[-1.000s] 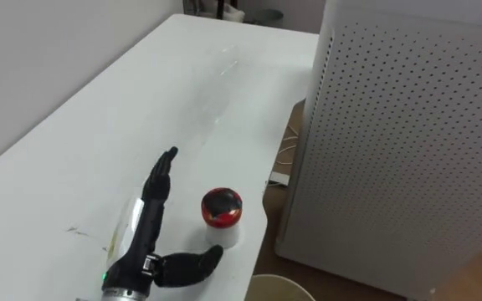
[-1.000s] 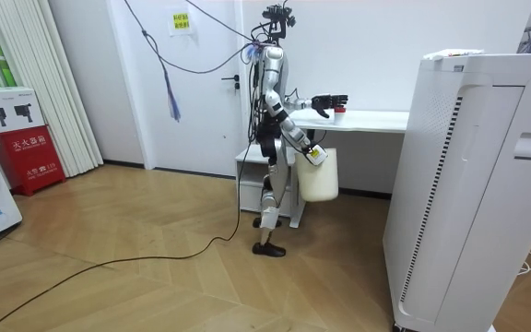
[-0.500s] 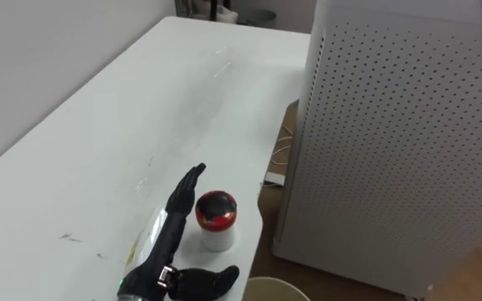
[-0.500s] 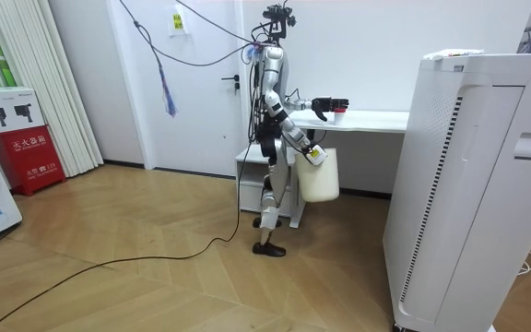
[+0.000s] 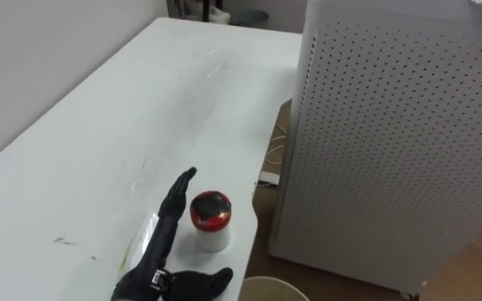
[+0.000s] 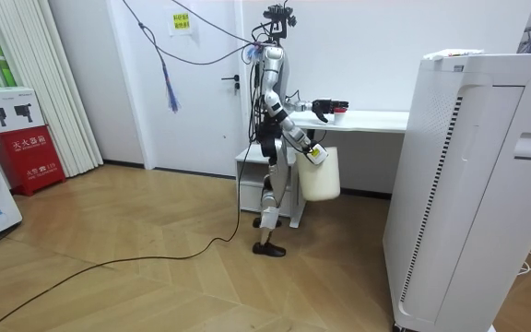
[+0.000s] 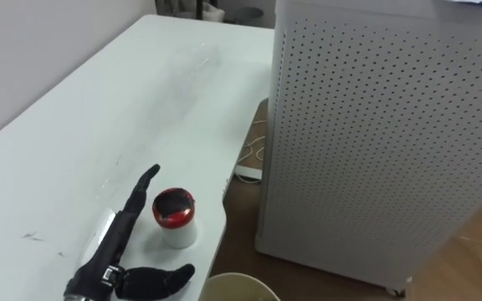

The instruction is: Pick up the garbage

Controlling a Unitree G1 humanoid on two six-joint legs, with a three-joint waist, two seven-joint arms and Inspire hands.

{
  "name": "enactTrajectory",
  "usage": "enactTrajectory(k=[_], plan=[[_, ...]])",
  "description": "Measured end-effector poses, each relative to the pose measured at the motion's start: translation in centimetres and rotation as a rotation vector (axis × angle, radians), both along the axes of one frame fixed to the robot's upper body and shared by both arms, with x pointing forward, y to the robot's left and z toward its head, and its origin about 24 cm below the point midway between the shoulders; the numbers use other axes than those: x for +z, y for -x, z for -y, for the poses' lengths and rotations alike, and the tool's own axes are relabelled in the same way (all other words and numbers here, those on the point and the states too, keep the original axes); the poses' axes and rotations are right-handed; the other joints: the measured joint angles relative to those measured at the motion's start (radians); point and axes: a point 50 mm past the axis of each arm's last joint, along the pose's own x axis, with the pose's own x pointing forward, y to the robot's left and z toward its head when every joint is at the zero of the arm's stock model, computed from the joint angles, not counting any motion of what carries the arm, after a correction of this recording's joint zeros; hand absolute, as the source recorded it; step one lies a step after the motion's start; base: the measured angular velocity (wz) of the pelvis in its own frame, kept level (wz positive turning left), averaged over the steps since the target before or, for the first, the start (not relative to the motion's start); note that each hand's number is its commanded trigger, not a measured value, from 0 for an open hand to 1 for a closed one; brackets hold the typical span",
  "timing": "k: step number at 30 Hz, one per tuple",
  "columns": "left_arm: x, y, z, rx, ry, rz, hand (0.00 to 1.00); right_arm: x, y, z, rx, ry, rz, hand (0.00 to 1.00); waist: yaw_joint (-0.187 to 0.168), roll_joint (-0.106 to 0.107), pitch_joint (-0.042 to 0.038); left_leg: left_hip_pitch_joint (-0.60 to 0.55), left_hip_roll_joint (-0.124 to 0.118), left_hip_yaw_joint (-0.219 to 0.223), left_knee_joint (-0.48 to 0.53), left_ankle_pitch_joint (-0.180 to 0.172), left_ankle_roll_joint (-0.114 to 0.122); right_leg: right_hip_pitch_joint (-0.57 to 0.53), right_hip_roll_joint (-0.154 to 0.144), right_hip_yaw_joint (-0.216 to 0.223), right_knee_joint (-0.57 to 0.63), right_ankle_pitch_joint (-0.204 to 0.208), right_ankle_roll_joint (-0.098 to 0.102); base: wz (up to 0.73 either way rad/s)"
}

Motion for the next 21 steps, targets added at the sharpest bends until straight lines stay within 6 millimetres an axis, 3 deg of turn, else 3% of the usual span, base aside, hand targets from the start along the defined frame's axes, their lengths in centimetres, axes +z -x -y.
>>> enactTrajectory(k=[7,13,21], plan=[[-0.6,0.0,-1.7,0.133,0.041,-0.013,0.00,-0.1,0.2,-0.1,-0.011,0.006,-0.002,1.00,0.000,-0.013,0.0055,0.027,0.002,0.003,-0.014,0.000,0.000,0.023,-0.002,-0.029,-0.002,0.000,0.000,0.00],[-1.0,0.0,-2.5,0.205,0.053,-0.022,0.00,-0.2,0.4,-0.1,-0.018,0.013,-0.006,1.00,0.000,-0.014,0.0043,0.027,0.004,0.003,-0.015,0.000,0.000,0.022,-0.002,-0.054,-0.002,0.001,-0.001,0.00],[-1.1,-0.1,-2.6,0.267,0.170,-0.049,0.00,-0.3,0.4,-0.6,-0.025,0.002,-0.006,1.00,-0.003,-0.019,0.0007,0.030,0.004,0.005,-0.013,0.000,0.000,0.023,-0.002,-0.055,-0.002,0.001,-0.001,0.00]])
